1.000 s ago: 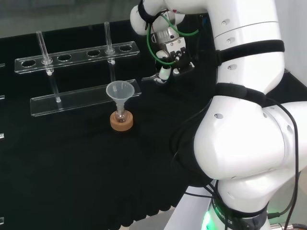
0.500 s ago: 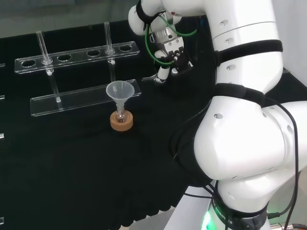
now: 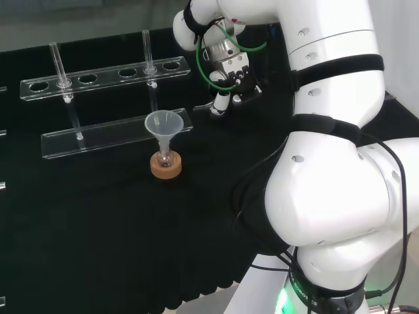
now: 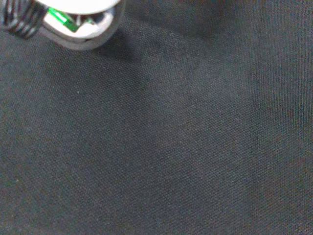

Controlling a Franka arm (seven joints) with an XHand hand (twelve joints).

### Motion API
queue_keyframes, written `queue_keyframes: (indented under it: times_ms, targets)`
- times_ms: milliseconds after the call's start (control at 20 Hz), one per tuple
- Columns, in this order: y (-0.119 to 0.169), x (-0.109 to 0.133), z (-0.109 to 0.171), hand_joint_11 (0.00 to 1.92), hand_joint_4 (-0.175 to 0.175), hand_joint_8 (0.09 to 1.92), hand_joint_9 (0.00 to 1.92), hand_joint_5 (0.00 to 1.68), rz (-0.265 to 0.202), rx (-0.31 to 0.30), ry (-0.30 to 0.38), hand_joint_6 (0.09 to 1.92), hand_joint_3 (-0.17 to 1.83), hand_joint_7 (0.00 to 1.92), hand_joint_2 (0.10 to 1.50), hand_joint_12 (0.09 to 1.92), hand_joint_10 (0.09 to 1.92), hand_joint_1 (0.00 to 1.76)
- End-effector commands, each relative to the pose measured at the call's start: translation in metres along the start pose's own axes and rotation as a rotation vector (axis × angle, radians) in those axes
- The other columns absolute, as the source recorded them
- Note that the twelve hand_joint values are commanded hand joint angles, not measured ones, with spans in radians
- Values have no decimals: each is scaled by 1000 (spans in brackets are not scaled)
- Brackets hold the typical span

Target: Pick up the weighing funnel.

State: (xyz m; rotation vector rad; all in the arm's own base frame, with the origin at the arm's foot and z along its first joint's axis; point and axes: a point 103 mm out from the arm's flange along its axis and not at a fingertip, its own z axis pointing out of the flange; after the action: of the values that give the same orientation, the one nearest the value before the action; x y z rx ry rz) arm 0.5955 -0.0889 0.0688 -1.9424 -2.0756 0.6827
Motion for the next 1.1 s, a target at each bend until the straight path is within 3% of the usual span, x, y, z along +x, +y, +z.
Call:
queue_keyframes:
  times_ms: [50, 200, 300, 400, 550, 750, 1100]
  targets:
    - [1, 0, 0, 478, 35, 665, 578, 736, 1, -1, 4, 693, 582, 296, 589, 1319, 582, 904]
    - [3, -1, -1, 490, 87, 671, 593, 914, 4, -5, 3, 662, 581, 311, 634, 1312, 581, 896]
    - [3, -3, -2, 502, 148, 678, 609, 1041, 11, -18, 2, 778, 392, 326, 817, 1309, 580, 996]
    - [3, -4, -3, 523, 169, 664, 647, 1124, 18, -22, -7, 788, 382, 359, 840, 1290, 555, 1054]
    - [3, -5, -3, 548, 175, 655, 687, 1157, 24, -11, -11, 825, 534, 387, 767, 1278, 529, 1080]
    - [1, -5, -2, 562, 175, 656, 702, 1161, 30, -2, -18, 838, 579, 393, 744, 1277, 526, 1084]
    - [-13, -16, -20, 607, 175, 676, 734, 1179, 46, -58, 41, 824, 624, 420, 713, 1248, 529, 1093]
